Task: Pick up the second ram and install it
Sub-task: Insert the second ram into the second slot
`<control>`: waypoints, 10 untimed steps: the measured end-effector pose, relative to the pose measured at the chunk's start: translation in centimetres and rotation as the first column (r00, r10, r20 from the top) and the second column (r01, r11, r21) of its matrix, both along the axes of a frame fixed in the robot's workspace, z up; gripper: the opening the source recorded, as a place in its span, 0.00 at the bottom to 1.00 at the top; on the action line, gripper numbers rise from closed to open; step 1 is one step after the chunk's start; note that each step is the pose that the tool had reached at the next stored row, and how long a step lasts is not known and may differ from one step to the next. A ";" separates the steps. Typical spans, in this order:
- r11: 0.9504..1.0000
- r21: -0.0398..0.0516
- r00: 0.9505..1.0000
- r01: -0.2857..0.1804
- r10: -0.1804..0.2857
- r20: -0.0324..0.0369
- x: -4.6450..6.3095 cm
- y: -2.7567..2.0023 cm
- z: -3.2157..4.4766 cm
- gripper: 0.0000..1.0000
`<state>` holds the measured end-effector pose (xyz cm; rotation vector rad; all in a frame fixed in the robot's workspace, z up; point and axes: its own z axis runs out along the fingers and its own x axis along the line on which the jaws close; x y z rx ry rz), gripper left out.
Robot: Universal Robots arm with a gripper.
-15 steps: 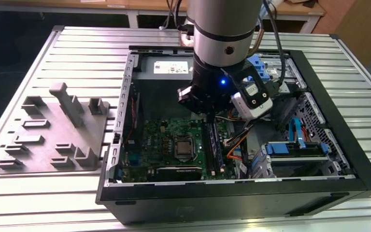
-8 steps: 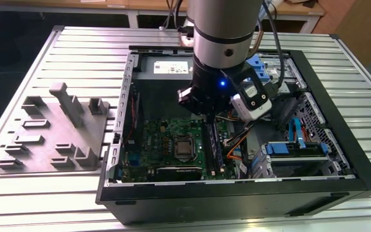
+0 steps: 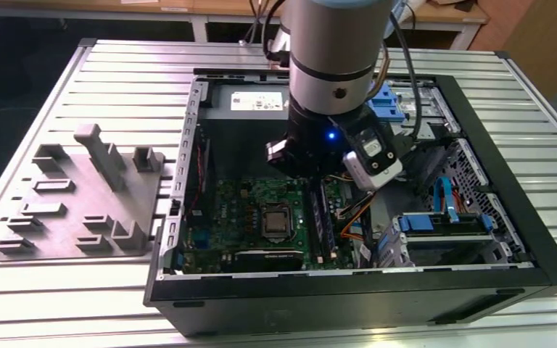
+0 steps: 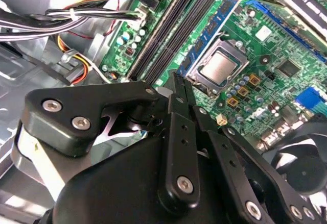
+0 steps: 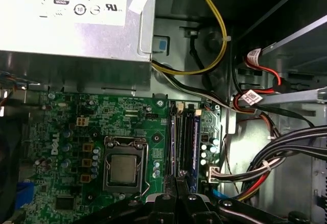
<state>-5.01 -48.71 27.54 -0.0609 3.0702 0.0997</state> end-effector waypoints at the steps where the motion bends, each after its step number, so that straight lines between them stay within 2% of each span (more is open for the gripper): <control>1: 1.000 0.000 1.000 0.001 -0.001 0.000 0.0 0.00 -0.17 0.08; 7: 1.000 0.004 1.000 0.009 -0.009 0.000 0.0 -0.01 -1.25 0.08; 10: 1.000 0.009 1.000 0.010 -0.010 0.000 0.0 -0.01 -1.77 0.08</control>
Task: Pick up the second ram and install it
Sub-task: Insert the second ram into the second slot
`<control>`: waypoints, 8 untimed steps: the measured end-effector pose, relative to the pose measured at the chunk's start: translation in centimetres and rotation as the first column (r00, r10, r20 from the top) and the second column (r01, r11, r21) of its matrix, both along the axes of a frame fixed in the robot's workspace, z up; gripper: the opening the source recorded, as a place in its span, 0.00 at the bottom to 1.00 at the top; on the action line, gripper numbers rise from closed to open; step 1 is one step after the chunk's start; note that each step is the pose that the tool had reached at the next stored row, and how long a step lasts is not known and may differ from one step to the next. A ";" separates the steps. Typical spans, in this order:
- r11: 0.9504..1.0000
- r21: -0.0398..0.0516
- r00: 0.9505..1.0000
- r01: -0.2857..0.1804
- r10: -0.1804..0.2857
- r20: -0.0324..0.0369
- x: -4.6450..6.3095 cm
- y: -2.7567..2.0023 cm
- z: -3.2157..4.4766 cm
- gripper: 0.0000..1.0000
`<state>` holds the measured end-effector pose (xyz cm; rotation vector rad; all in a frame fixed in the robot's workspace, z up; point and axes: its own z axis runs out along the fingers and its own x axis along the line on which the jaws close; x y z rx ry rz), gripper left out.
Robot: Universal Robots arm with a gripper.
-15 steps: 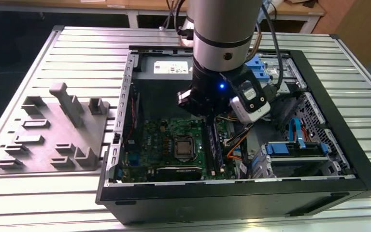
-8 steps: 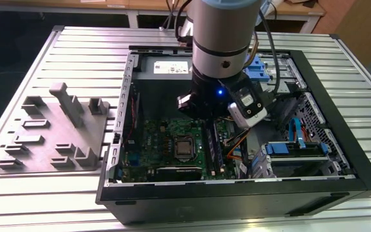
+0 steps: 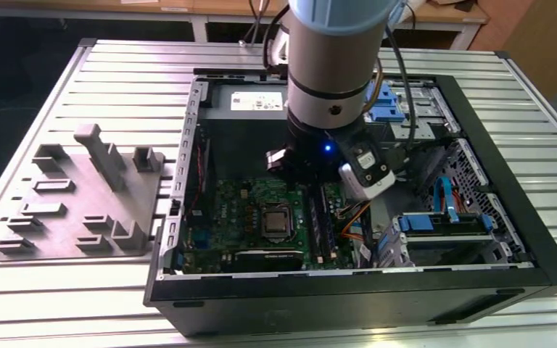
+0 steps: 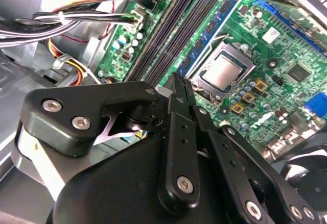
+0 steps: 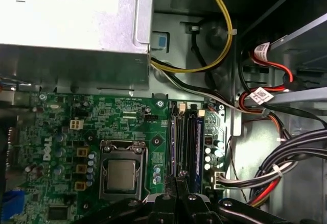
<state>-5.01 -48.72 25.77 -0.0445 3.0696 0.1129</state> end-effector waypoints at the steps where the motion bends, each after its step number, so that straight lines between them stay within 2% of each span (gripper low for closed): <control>1: 1.000 0.002 1.000 0.001 -0.001 0.000 0.0 0.00 -0.18 0.08; 8: 1.000 0.018 1.000 0.008 -0.008 0.000 0.0 -0.05 -1.29 0.08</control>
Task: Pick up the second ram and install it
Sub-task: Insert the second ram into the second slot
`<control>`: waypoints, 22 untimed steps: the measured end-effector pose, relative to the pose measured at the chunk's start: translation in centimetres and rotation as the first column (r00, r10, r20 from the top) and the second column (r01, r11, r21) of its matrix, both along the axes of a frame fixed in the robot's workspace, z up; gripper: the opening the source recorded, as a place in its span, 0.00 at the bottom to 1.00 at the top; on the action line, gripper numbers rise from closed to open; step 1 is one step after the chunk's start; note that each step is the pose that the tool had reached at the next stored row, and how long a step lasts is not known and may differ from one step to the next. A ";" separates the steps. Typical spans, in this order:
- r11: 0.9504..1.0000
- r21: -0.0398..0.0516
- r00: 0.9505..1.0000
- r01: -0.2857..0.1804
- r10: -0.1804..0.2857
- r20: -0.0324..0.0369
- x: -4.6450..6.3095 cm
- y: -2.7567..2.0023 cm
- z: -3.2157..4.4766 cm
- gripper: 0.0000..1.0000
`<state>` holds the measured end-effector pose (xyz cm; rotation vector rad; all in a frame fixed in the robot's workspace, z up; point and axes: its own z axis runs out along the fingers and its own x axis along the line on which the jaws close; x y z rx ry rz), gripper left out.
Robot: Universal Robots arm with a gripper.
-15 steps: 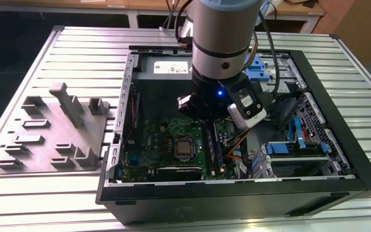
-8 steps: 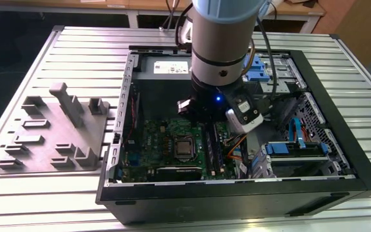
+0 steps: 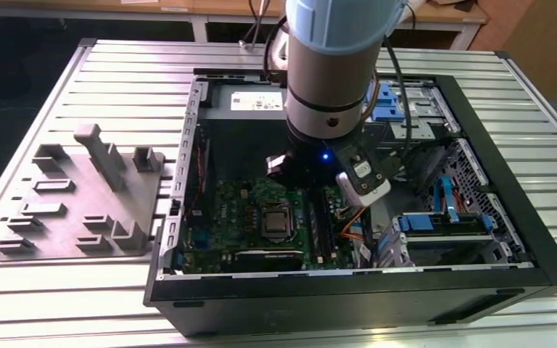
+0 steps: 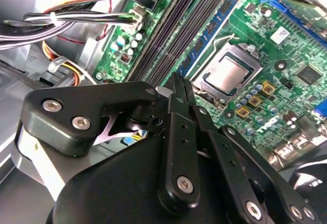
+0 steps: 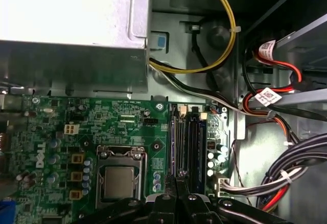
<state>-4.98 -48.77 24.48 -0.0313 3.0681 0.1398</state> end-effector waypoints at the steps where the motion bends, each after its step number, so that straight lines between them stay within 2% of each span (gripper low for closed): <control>1: 1.000 0.002 1.000 0.001 -0.001 0.000 0.0 -0.01 -0.17 0.08; 3: 1.000 0.007 1.000 0.008 -0.008 0.000 0.0 -0.06 -0.40 0.08; 9: 0.999 0.009 0.999 0.049 -0.049 0.000 0.1 -0.14 -0.86 0.08; 16: 0.998 0.013 0.999 0.053 -0.053 0.000 0.5 -0.16 -1.15 0.08; 22: 0.998 0.013 0.998 0.059 -0.059 0.000 0.5 -0.20 -1.52 0.08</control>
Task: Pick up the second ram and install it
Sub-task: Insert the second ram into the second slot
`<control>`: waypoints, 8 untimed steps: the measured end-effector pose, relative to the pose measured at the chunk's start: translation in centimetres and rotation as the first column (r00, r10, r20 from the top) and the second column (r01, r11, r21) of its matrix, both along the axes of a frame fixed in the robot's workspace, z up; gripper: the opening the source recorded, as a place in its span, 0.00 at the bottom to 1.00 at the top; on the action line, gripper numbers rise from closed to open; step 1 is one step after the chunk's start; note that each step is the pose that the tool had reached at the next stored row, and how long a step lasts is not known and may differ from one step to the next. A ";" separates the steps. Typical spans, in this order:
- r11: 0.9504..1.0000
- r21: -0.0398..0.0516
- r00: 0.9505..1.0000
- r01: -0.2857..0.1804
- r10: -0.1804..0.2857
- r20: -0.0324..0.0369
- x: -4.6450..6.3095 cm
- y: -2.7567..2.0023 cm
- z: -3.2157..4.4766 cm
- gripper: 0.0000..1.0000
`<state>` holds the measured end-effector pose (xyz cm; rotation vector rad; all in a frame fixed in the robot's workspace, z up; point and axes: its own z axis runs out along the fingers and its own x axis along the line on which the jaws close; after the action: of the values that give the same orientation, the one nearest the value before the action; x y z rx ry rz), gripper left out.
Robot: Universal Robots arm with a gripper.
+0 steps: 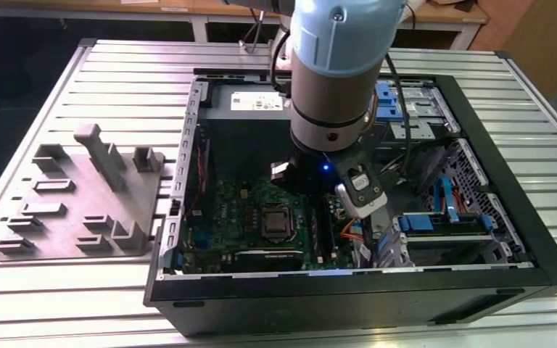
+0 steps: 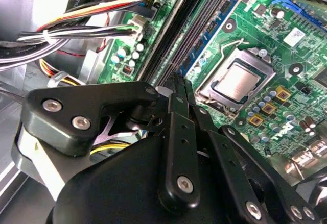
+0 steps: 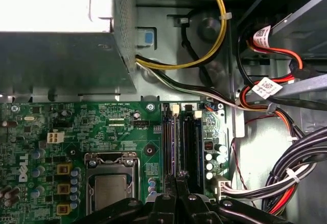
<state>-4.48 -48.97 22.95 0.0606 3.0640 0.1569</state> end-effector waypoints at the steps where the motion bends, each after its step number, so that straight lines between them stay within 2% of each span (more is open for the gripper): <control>1: 1.000 0.000 1.000 0.000 0.000 0.000 0.0 0.00 0.00 0.08; 8: 1.000 0.000 1.000 0.000 0.000 -0.001 0.6 0.00 -0.01 0.08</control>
<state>-3.85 -48.97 22.94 0.0607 3.0652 0.1573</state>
